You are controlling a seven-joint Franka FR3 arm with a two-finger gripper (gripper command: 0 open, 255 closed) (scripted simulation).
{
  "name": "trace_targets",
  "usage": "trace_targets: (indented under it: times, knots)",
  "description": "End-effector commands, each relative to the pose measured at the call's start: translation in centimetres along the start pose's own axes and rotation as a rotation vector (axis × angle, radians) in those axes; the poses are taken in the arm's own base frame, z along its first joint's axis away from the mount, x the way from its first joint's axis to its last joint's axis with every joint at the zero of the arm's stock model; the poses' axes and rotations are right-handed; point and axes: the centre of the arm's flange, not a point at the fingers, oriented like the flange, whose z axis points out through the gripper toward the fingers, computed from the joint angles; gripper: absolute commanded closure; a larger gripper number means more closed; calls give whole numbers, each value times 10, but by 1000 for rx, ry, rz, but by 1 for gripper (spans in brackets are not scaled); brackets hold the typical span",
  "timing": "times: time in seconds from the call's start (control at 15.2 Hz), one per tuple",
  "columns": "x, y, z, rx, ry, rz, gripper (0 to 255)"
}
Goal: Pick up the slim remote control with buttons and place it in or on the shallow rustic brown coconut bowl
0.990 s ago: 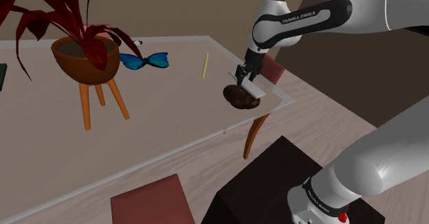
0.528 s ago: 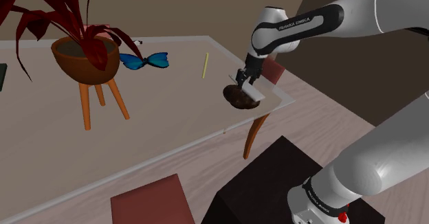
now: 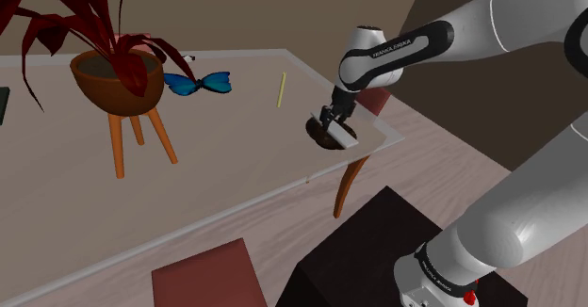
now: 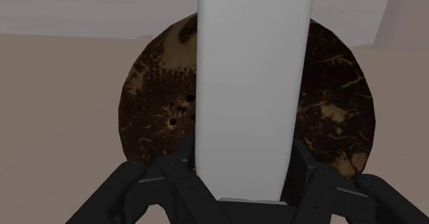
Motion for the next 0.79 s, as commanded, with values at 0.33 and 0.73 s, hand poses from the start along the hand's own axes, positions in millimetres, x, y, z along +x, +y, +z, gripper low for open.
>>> trace_targets:
  times: [0.33,0.73]
  knots:
    - [0,0,4,0,1,0,255]
    - [0,0,4,0,1,0,0]
